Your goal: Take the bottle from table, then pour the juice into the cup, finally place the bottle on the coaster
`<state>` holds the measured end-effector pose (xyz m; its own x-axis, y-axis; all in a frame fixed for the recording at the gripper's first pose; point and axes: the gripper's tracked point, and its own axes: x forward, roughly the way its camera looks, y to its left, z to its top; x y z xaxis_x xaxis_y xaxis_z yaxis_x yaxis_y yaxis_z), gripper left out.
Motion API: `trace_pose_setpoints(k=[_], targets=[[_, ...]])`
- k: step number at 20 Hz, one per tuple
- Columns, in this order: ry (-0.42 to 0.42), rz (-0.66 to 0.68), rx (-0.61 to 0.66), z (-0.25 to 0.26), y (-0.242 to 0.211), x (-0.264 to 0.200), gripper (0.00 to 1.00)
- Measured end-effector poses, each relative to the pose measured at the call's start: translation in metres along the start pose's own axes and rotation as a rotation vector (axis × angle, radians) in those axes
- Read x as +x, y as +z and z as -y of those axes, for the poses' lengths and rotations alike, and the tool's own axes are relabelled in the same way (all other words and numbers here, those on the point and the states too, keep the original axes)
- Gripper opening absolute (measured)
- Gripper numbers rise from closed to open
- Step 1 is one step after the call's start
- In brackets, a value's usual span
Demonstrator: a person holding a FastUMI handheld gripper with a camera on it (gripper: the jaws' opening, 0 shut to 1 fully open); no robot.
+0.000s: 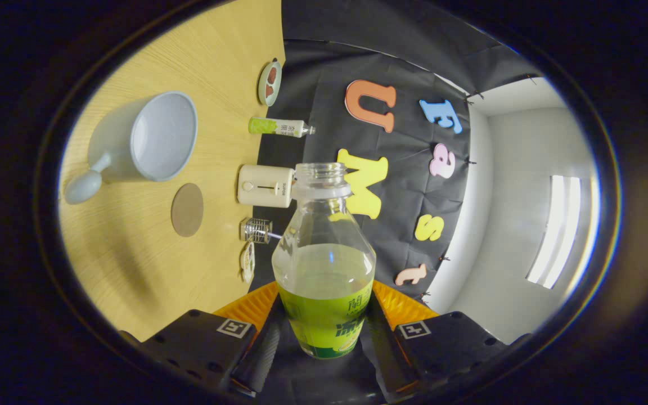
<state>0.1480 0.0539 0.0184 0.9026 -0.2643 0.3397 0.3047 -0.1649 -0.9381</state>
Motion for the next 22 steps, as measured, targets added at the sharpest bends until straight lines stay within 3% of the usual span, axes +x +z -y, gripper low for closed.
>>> trace_pose_setpoints(k=[8,22], targets=[[0.041,-0.021,-0.017,-0.0063,-0.0012,-0.0024,0.80],[0.035,-0.012,-0.116,-0.0042,0.0005,-0.0025,0.80]])
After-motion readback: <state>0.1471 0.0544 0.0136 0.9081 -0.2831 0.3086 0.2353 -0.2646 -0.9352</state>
